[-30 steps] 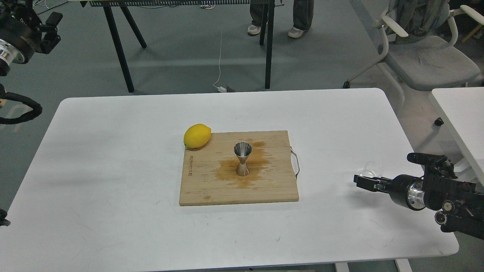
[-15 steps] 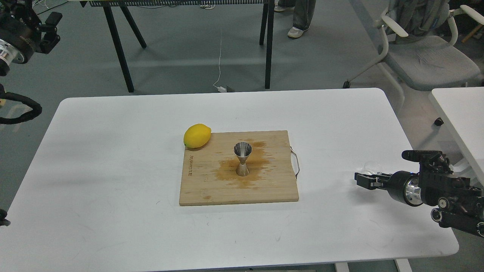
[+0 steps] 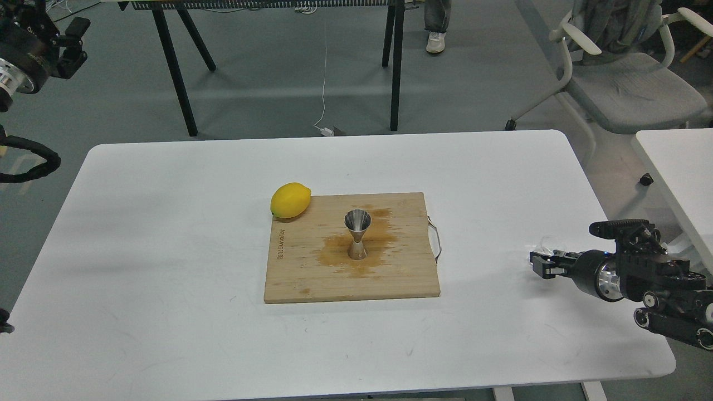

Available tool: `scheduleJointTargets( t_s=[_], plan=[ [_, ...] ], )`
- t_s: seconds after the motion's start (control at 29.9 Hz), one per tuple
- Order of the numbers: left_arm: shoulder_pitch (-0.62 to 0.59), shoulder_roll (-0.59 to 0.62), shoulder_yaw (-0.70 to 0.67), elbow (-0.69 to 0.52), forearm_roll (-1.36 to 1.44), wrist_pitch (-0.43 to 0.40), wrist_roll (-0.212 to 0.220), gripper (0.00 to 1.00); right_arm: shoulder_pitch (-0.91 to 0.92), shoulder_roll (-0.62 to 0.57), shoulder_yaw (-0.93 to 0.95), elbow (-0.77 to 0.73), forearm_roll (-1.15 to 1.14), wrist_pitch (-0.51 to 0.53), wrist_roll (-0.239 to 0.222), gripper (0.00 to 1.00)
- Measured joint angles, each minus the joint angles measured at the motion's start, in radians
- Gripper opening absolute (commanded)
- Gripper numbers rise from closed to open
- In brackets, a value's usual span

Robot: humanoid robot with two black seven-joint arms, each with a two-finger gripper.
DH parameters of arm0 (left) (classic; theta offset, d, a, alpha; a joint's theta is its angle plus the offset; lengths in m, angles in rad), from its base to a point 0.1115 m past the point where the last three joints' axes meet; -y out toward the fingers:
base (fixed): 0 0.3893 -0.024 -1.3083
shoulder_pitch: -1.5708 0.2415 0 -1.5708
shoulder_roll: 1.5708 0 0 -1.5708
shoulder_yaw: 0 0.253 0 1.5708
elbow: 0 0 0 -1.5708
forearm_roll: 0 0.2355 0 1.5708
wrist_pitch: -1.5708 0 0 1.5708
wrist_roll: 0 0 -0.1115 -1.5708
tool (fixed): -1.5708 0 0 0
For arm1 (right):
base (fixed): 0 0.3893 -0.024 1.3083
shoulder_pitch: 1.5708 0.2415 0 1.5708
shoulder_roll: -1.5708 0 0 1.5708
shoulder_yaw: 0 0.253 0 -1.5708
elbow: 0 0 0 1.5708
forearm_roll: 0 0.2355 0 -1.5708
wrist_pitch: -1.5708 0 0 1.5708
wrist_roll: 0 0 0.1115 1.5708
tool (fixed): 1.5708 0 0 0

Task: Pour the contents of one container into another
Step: 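Close the right gripper around the small clear glass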

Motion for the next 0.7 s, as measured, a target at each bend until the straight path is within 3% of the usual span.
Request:
scheduleJointTargets(
  t_s=[0.13, 0.37, 0.7],
  plan=[
    [0.000, 0.000, 0.000, 0.000, 0.000, 0.000, 0.000, 1.00, 0.000, 0.000, -0.002, -0.002, -0.001, 0.000, 0.000, 0.30],
    [-0.001, 0.000, -0.001, 0.000, 0.000, 0.000, 0.000, 1.00, 0.005, 0.000, -0.003, -0.012, -0.001, -0.005, -0.001, 0.05],
    [-0.001, 0.001, 0.000, 0.000, 0.000, 0.000, 0.000, 1.00, 0.035, 0.000, -0.004, -0.011, 0.001, -0.007, 0.002, 0.02]
  ],
)
